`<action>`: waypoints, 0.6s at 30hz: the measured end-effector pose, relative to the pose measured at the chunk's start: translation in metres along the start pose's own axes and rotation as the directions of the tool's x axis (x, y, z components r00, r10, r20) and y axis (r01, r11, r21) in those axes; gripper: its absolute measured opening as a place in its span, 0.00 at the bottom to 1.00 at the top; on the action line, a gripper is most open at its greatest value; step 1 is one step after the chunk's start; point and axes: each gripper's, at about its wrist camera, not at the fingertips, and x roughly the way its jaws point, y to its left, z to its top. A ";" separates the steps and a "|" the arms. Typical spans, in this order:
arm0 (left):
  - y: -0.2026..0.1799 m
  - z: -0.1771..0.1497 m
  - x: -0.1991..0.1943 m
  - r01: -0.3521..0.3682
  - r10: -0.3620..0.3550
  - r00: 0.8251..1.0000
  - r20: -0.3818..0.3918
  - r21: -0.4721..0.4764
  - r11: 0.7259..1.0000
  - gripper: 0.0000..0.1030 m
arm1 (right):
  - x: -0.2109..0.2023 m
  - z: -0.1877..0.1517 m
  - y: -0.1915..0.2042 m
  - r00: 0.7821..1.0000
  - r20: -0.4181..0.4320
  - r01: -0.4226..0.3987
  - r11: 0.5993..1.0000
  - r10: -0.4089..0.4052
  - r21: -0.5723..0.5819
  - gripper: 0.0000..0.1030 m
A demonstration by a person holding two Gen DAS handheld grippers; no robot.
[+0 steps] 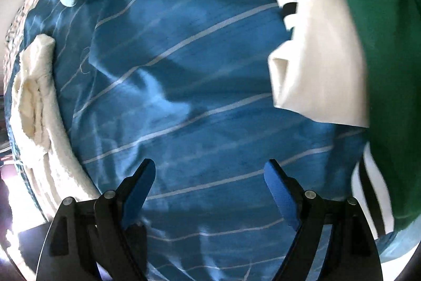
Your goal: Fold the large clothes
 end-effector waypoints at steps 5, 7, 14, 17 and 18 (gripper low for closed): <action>-0.016 -0.005 0.024 -0.048 0.050 0.998 -0.045 0.031 0.998 1.00 | 0.006 -0.005 0.005 0.999 -0.022 -0.028 0.999 0.029 0.034 0.84; -0.007 0.001 0.035 -0.065 0.063 0.996 -0.059 -0.019 0.998 1.00 | 0.003 -0.004 0.005 0.999 -0.012 -0.032 0.999 0.032 0.031 0.84; 0.023 0.021 0.073 -0.117 0.103 0.988 -0.114 -0.123 0.986 1.00 | 0.000 0.002 0.002 0.998 -0.014 -0.054 0.998 0.055 0.042 0.84; 0.044 0.023 0.085 -0.093 0.079 0.990 -0.112 -0.126 0.988 1.00 | 0.000 0.008 0.017 0.997 -0.007 -0.072 0.997 0.073 0.014 0.84; 0.054 0.023 0.090 -0.090 0.073 0.991 -0.116 -0.143 0.986 1.00 | 0.001 0.012 0.027 0.995 -0.004 -0.097 0.995 0.097 -0.002 0.84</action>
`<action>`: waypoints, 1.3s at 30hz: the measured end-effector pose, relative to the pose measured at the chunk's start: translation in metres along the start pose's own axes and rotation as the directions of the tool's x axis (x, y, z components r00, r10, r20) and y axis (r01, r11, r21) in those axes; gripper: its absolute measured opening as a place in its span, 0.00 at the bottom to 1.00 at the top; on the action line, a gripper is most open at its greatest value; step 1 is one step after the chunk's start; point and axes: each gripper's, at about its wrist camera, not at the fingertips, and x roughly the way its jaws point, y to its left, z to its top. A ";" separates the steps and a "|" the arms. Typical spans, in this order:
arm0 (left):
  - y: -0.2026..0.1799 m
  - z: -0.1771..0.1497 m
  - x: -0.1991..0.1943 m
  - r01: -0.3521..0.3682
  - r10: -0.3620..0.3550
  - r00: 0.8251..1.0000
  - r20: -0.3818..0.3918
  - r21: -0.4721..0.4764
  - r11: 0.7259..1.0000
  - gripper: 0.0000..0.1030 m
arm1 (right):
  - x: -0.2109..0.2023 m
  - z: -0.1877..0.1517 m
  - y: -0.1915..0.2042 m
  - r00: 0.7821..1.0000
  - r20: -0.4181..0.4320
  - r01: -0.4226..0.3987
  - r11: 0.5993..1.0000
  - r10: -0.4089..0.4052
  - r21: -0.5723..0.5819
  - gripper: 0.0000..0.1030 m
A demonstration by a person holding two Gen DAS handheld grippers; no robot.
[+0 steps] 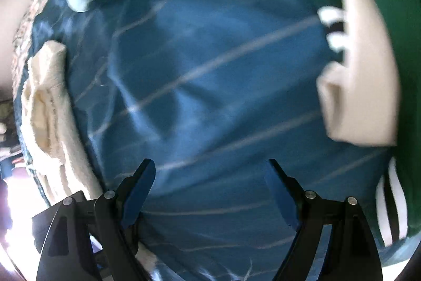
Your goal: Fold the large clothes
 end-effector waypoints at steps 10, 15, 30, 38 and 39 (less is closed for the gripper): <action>0.098 0.011 0.032 0.238 -0.238 0.971 0.020 -0.194 0.952 0.22 | 0.031 0.039 0.119 0.861 -0.128 -0.508 0.843 0.492 -0.177 0.88; 0.118 0.005 0.037 0.300 -0.297 0.954 0.047 -0.194 0.934 0.22 | 0.050 0.048 0.186 0.710 -0.223 -0.699 0.706 0.668 -0.113 0.92; 0.252 0.009 0.093 0.758 -0.753 0.649 0.109 -0.186 0.625 0.26 | -0.012 0.004 0.351 0.911 -0.165 -0.408 0.882 0.377 -0.236 0.22; 0.360 -0.011 0.231 0.825 -0.876 0.459 0.150 -0.439 0.357 0.42 | 0.023 -0.050 0.541 0.975 -0.172 -0.202 0.895 0.143 -0.398 0.24; 0.372 -0.018 0.255 0.803 -0.870 0.469 0.149 -0.483 0.350 0.47 | 0.036 -0.057 0.551 0.979 -0.176 -0.171 0.894 0.105 -0.414 0.26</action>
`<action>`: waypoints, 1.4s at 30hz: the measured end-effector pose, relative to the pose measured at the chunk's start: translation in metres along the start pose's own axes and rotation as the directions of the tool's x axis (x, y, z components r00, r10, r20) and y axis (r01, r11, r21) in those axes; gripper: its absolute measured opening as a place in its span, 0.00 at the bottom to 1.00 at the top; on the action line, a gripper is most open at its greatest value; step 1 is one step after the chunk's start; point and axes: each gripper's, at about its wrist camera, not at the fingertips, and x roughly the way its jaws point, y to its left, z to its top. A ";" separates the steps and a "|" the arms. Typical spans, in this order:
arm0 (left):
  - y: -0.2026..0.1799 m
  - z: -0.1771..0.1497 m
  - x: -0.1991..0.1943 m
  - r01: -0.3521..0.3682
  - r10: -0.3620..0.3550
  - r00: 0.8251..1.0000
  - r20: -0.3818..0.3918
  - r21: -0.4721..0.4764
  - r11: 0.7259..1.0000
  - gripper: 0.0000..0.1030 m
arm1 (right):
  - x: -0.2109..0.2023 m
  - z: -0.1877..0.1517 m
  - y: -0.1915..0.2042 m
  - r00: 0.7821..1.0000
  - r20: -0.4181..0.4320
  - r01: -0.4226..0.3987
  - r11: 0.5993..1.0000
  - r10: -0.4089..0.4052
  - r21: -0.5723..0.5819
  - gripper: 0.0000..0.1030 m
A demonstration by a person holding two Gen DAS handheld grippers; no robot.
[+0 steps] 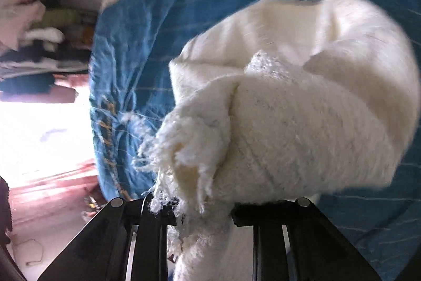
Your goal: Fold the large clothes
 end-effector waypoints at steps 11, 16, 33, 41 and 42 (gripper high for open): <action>0.156 -0.028 0.012 -0.114 0.110 0.993 -0.033 -0.294 0.949 0.81 | 0.055 0.011 0.034 0.986 -0.020 -0.165 0.984 0.167 0.074 0.64; 0.123 -0.031 0.056 -0.084 0.065 0.995 -0.078 -0.272 0.959 0.81 | -0.007 -0.006 -0.049 0.988 0.139 -0.077 0.991 0.061 0.111 0.81; 0.101 -0.009 0.117 -0.195 0.173 0.973 -0.154 -0.141 0.971 0.90 | 0.061 0.031 -0.187 0.858 0.219 -0.497 0.859 0.464 0.126 0.39; 0.121 0.071 0.056 -0.286 0.289 0.957 0.014 -0.103 0.953 0.90 | -0.021 -0.168 -0.256 0.783 0.527 -0.603 0.615 0.331 0.509 0.38; 0.124 0.076 0.046 -0.283 0.288 0.957 0.028 -0.117 0.952 0.90 | -0.027 -0.191 -0.258 0.794 0.527 -0.587 0.610 0.304 0.533 0.38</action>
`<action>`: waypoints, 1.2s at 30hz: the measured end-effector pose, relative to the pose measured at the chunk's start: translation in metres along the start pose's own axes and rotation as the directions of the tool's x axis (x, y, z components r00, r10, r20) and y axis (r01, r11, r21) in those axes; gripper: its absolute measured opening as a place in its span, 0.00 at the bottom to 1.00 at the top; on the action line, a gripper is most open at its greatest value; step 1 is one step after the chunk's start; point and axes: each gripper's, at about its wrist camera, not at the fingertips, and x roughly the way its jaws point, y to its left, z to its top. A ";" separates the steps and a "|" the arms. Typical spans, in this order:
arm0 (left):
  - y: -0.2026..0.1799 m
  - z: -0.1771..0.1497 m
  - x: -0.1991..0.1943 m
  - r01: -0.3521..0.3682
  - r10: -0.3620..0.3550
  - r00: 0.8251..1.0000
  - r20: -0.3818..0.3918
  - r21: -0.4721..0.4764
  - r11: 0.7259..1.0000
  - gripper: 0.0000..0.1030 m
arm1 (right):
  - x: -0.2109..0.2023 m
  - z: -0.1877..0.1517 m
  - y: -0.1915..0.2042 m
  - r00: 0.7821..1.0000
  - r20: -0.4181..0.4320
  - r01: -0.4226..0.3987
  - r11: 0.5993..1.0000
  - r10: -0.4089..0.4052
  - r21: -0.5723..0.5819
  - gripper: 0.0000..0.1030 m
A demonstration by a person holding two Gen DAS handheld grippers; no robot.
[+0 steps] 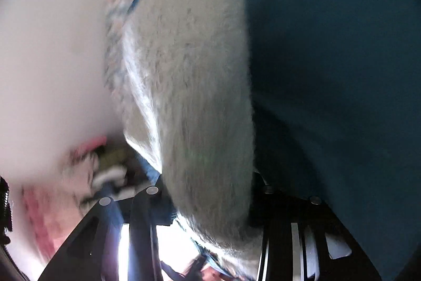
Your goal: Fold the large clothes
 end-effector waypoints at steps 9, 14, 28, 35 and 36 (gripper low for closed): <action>-0.003 -0.048 -0.022 0.061 -0.060 0.997 -0.048 0.004 0.998 0.89 | -0.096 -0.073 -0.134 0.885 -0.121 0.461 0.880 -0.449 0.110 0.63; -0.056 -0.074 0.007 0.139 -0.133 0.981 -0.141 0.035 0.990 0.89 | -0.125 -0.072 -0.108 0.871 -0.110 0.481 0.877 -0.479 -0.007 0.63; -0.093 -0.085 -0.011 0.084 -0.084 0.996 -0.004 0.202 0.976 0.14 | -0.041 0.007 0.094 0.845 0.082 0.381 0.487 -0.528 -0.786 0.82; -0.084 -0.079 -0.007 0.091 -0.091 0.996 -0.011 0.133 0.987 0.14 | 0.023 0.001 0.113 0.786 -0.035 0.246 0.364 -0.617 -0.899 0.06; -0.083 -0.080 -0.009 0.091 -0.091 0.996 -0.007 0.128 0.988 0.14 | 0.021 -0.001 0.115 0.791 -0.021 0.248 0.352 -0.612 -0.902 0.06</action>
